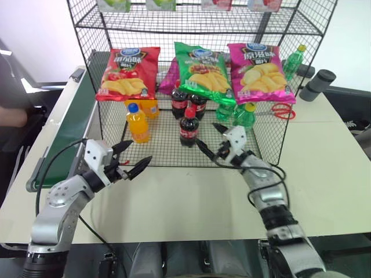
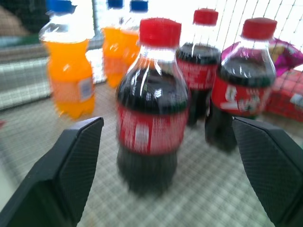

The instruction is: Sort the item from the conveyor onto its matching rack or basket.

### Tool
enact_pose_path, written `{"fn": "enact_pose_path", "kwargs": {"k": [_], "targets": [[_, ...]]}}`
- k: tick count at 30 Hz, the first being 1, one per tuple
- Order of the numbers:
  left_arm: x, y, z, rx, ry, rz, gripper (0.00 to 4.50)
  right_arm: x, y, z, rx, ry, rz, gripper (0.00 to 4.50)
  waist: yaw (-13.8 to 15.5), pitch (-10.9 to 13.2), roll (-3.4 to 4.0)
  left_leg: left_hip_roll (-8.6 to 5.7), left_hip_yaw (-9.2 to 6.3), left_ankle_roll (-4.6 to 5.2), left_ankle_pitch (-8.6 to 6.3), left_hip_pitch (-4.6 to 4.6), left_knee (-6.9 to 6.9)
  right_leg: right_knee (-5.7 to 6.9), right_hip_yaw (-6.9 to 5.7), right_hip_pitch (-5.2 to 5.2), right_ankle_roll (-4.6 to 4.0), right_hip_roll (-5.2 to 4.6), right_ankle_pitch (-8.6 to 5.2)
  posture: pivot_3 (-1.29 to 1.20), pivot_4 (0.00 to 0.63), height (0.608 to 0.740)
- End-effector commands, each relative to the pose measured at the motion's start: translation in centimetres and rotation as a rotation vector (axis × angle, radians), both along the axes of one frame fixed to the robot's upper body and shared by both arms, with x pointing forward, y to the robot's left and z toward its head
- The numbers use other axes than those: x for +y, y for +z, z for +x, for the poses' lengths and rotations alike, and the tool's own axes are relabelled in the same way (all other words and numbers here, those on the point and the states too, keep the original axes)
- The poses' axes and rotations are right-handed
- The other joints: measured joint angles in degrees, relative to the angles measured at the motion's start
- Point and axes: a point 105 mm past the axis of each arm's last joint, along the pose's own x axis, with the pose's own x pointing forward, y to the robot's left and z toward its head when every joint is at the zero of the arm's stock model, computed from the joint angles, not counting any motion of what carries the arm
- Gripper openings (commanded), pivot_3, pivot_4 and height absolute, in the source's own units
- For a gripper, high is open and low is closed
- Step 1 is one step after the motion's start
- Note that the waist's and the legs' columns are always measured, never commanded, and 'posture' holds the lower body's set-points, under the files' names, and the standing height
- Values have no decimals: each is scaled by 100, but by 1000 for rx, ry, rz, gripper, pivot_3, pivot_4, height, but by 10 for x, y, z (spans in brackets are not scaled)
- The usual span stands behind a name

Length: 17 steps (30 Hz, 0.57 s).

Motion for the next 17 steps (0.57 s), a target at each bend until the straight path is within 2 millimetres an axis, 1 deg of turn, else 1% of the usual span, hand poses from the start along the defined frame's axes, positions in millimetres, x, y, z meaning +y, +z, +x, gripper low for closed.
{"fn": "enact_pose_path", "kwargs": {"k": [1, 2, 4, 6, 7, 11, 14, 17], "targets": [[5, 4, -1, -6, 6, 32, 4500, -22, 30, -25, -11, 49, 10, 4473, 0, 0, 0, 0, 0, 0, 0, 0, -1, -4, 0, 2, 0, 0, 0, 0, 150, 740], [6, 3, -1, -3, 4, 43, 4500, -33, 34, -32, 8, 44, 1, 4473, -5, 1, 1, 0, 1, 0, 0, 0, 0, -5, 1, 3, 0, 0, 0, 0, 150, 740], [9, 2, -2, 3, -2, 62, 4500, -47, 39, -42, 37, 35, -22, 4473, -17, 1, 1, 1, 1, 1, 0, 6, 0, -5, 1, 7, -1, 0, 0, 0, 150, 740], [10, 0, -3, 11, -11, 78, 4500, -59, 41, -48, 59, 17, -50, 4473, -20, 0, 1, 1, 0, 1, 0, 9, 0, -4, 1, 9, -1, 2, -1, 0, 150, 740], [13, -1, -3, 19, -10, 83, 4500, -69, 42, -52, 74, -3, -64, 4473, -17, 0, 2, 2, 1, 1, 0, 11, 0, -4, 1, 10, -1, 2, -1, 0, 150, 740], [18, -5, -4, 40, -18, 101, 4500, -92, 44, -60, 106, -53, -95, 4473, 30, 0, 1, 0, 1, 1, 0, 8, 0, -9, 1, 11, -2, 3, -1, 0, 150, 740], [19, -6, -5, 43, -36, 107, 4500, -99, 47, -62, 110, -71, -108, 4473, 43, 0, 1, -1, 3, 2, 0, 7, 0, -11, 2, 13, -2, 3, -1, 0, 150, 740], [17, -5, -6, 38, -65, 98, 4500, -98, 51, -62, 104, -69, -113, 4473, 48, 0, 2, -1, 3, 2, 0, 8, 1, -11, 1, 12, -2, 4, -1, 0, 150, 740]]}}
